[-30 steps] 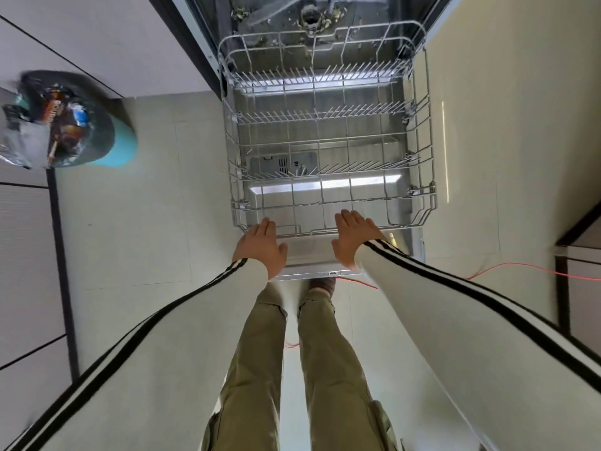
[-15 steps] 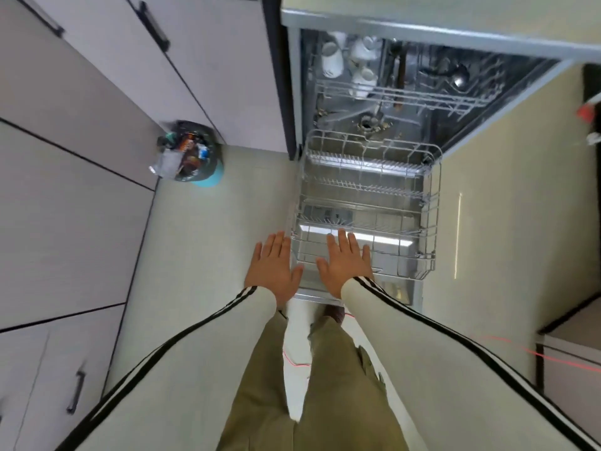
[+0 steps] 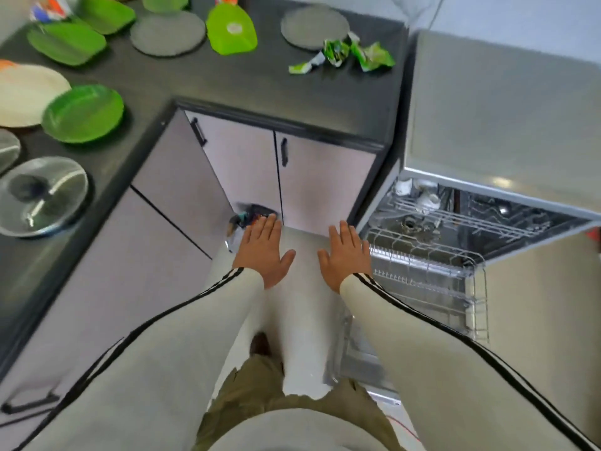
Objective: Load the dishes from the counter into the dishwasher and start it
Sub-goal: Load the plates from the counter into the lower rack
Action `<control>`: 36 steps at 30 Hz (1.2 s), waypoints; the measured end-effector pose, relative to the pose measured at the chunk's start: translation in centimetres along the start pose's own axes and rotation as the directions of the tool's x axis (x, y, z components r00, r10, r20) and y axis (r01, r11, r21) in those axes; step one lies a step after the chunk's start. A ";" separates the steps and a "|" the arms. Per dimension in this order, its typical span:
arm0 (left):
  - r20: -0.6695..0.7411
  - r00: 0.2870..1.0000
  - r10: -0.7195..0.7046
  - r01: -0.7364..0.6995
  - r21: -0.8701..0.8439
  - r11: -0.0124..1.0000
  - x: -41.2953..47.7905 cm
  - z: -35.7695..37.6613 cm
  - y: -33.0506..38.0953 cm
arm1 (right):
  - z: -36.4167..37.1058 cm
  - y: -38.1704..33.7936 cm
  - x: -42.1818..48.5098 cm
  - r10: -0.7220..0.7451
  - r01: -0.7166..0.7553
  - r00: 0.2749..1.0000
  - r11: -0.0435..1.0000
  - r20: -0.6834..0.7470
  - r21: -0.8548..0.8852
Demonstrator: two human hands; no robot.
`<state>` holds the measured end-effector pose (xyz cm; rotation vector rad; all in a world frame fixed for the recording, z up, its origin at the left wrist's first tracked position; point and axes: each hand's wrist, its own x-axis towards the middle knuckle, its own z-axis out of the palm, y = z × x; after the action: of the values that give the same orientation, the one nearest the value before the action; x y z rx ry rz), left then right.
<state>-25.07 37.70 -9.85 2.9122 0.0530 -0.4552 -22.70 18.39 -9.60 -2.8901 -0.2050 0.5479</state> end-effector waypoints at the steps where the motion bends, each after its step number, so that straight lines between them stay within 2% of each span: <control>1: -0.017 1.000 0.015 -0.015 -0.006 1.000 1.2 -1.6 -1.2 | -1.0 -1.7 1.1 -0.007 0.007 1.000 1.000 -0.030 0.006; 5: -0.082 0.995 0.064 -0.064 0.004 0.998 5.8 -6.9 -4.1 | -4.5 -6.4 5.4 -0.025 0.032 0.992 0.998 -0.120 0.052; 10: -0.132 0.986 0.098 -0.099 -0.002 0.995 12.3 -11.3 -5.9 | -7.8 -8.7 12.3 -0.027 0.045 0.973 0.996 -0.229 0.072; 16: -0.192 0.975 0.111 -0.113 0.000 0.994 22.1 -14.5 -8.1 | -12.7 -10.5 22.9 -0.106 0.143 0.905 0.988 -0.411 0.060; 20: -0.221 0.973 0.067 -0.076 -0.030 0.997 30.4 -16.7 -9.0 | -16.9 -11.1 32.7 -0.185 0.219 0.852 0.976 -0.490 0.014; 25: -0.236 0.970 -0.052 0.034 -0.079 0.996 40.6 -19.5 -9.1 | -23.0 -11.2 45.9 -0.215 0.243 0.864 0.970 -0.455 0.002; 28: -0.244 0.965 -0.097 0.077 -0.089 0.993 46.2 -21.4 -9.2 | -26.7 -10.6 53.6 -0.160 0.168 0.898 0.986 -0.410 -0.016; 31: -0.252 0.966 -0.056 0.036 -0.082 0.996 50.3 -22.4 -9.2 | -29.4 -9.8 60.2 -0.021 0.018 0.958 1.000 -0.286 -0.013; 36: -0.240 0.967 0.079 -0.101 -0.079 0.992 55.1 -21.3 -8.3 | -31.8 -7.6 68.4 0.289 -0.288 0.943 0.957 -0.164 0.029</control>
<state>33.27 50.27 -8.33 2.8493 -0.0244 -0.0863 51.54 32.34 -2.72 -2.9589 0.2492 0.3451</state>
